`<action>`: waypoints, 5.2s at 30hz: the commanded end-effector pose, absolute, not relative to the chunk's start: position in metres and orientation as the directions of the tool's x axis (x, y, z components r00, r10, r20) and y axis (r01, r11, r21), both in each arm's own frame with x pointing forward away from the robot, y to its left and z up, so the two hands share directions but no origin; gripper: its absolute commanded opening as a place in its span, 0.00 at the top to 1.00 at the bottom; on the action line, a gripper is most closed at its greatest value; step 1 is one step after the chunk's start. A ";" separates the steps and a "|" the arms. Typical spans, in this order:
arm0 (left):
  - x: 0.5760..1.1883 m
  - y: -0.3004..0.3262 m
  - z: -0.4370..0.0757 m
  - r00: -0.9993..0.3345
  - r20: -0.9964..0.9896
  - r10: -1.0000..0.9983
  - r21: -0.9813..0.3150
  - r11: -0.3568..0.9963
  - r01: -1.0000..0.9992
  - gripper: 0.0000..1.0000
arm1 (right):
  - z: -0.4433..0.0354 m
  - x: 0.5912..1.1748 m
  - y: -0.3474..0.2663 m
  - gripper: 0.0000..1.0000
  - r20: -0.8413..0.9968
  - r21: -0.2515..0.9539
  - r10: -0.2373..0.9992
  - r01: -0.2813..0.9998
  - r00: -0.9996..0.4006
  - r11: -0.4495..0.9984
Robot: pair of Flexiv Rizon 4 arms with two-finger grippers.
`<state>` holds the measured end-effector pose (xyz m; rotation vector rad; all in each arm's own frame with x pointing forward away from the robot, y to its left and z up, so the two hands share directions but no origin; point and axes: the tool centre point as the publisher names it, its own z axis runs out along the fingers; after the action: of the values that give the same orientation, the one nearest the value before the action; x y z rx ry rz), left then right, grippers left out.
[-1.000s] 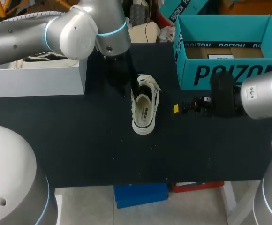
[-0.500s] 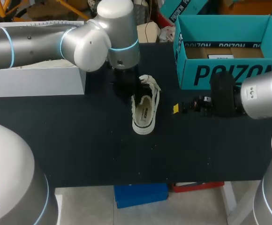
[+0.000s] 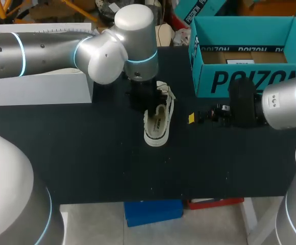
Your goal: Take the shoe out of the shoebox, open the shoe tongue, remove and reinsert the insole, then place the shoe into the shoebox
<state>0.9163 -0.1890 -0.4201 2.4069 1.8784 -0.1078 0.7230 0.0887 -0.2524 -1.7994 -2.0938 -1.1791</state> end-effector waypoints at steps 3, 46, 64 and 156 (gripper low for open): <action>0.914 -0.185 -0.402 0.228 -0.131 0.965 0.022 -0.227 0.974 1.00 | -0.253 0.723 0.091 0.00 0.564 0.462 0.780 0.887 -0.273 -0.023; 0.935 -0.147 -0.213 0.042 -0.424 0.905 0.267 0.080 0.960 1.00 | -0.253 0.723 0.091 0.00 0.564 0.462 0.780 0.887 -0.273 -0.023; 0.913 -0.168 -0.326 -0.020 -0.442 0.897 0.055 0.049 0.997 1.00 | -0.253 0.723 0.091 0.00 0.564 0.462 0.780 0.887 -0.273 -0.023; 0.853 -0.033 -0.242 -0.937 -0.230 0.263 -0.608 0.713 0.349 0.00 | -0.253 0.723 0.091 0.00 0.564 0.462 0.780 0.887 -0.273 -0.023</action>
<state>0.8510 -0.0288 -0.2475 0.5036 2.7168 -1.0920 0.7230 0.0887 -0.2524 -1.7996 -2.0938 -1.1791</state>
